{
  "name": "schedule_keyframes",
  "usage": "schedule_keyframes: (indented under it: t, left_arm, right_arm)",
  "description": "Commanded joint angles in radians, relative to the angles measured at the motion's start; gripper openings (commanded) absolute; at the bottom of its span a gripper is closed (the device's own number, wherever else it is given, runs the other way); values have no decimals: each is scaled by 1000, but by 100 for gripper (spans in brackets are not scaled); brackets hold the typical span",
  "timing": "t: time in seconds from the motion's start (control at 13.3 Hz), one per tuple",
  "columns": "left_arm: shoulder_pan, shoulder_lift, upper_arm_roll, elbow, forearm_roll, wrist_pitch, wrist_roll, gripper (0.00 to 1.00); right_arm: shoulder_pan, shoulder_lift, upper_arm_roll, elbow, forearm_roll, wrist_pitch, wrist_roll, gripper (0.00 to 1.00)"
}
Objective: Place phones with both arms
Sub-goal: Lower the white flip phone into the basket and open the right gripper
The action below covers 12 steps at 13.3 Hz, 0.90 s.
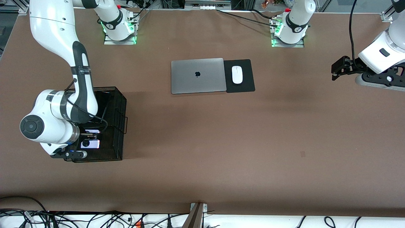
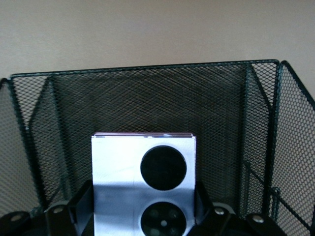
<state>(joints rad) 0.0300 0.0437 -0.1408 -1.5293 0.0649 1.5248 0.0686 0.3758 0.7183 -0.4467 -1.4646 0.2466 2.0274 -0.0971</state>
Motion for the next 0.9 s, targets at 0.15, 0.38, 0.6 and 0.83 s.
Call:
schedule_keyframes:
  t: [0.15, 0.38, 0.6, 0.83]
  left_arm:
    - [8, -19, 1, -11, -19, 11, -3, 100]
    - [7, -19, 0, -9, -20, 20, -3, 100]
    - [8, -19, 0, -11, -20, 26, -3, 100]
    - [7, -18, 0, -11, -20, 46, -3, 100]
  right_arm:
    - [-12, -13, 5, -49, 84, 17, -29, 4]
    - [-14, -10, 3, -48, 88, 20, -30, 48]
    - [-15, -10, 0, -39, 88, 22, -30, 90]
    - [-17, -11, -1, -25, 88, 28, -30, 100]
